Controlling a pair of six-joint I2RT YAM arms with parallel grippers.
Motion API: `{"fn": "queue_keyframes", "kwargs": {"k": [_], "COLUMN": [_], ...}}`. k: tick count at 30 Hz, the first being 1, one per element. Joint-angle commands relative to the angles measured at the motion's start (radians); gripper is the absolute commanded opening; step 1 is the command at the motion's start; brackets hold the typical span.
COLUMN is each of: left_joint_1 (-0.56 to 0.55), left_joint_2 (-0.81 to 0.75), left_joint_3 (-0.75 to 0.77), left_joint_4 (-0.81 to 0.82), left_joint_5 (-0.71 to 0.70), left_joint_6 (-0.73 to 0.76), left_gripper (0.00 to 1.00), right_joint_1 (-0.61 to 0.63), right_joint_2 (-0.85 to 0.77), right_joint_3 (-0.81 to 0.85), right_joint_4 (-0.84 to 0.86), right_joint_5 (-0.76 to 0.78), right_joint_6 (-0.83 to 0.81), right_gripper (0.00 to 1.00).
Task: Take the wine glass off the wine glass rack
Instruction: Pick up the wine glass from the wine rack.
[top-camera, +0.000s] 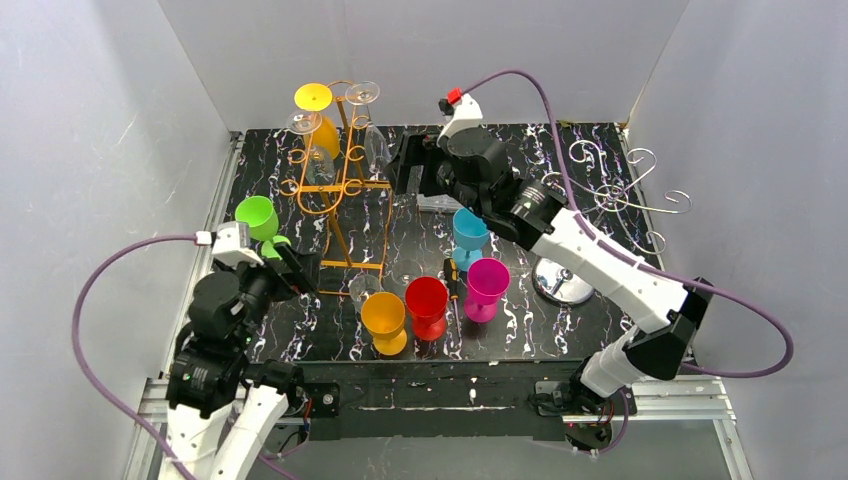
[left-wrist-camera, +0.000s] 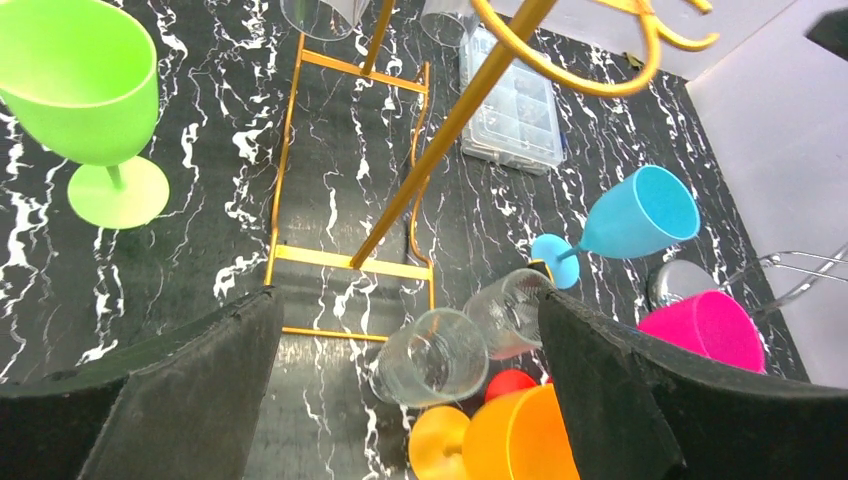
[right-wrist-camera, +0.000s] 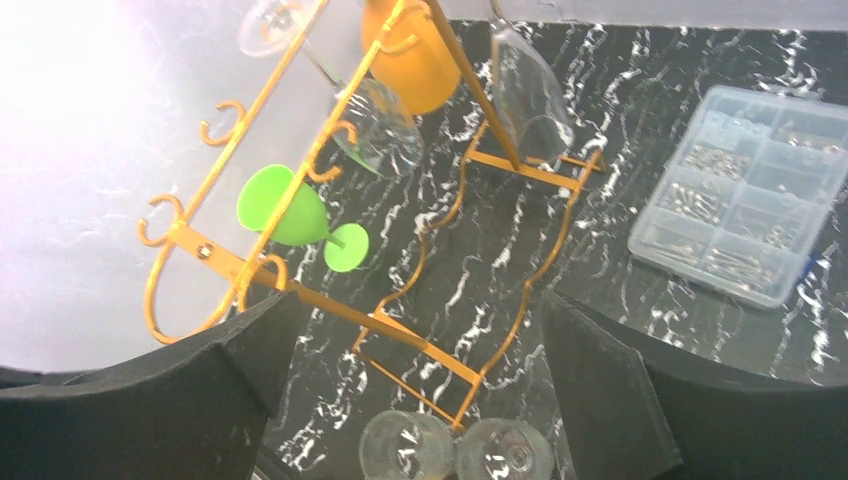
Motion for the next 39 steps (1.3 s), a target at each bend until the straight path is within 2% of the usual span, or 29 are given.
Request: {"fn": "queue_keyframes", "kwargs": {"k": [1, 4, 12, 21, 27, 34, 39], "left_joint_1": [-0.005, -0.005, -0.006, -0.006, -0.002, 0.013, 0.023], "left_joint_2": [0.036, 0.133, 0.384, 0.659, 0.751, 0.779, 0.79], "left_joint_3": [0.177, 0.335, 0.683, 0.918, 0.999, 1.018, 1.023], "left_joint_4": [-0.205, -0.266, -0.289, -0.276, -0.267, -0.257, -0.248], "left_joint_5": [-0.003, -0.004, -0.035, -0.018, 0.012, 0.042, 0.063], "left_joint_6": [-0.001, 0.008, -0.014, -0.057, -0.06, -0.054, -0.051], "left_gripper": [0.98, 0.98, 0.98, 0.98, 0.98, 0.98, 0.98], "right_joint_1": [-0.014, -0.043, -0.2, -0.285, -0.285, -0.282, -0.268], "right_joint_2": [0.084, 0.165, 0.362, 0.525, 0.582, 0.587, 0.618], "right_joint_3": [0.169, 0.28, 0.511, 0.677, 0.693, 0.652, 0.669], "right_joint_4": [-0.023, -0.057, -0.068, 0.027, 0.089, 0.147, 0.18], "right_joint_5": [-0.054, -0.104, -0.303, -0.398, -0.389, -0.281, -0.242], "right_joint_6": [0.015, 0.038, 0.194, 0.367, 0.46, 0.504, 0.523], "right_gripper": [0.98, 0.99, 0.97, 0.83, 0.71, 0.58, 0.54]}}
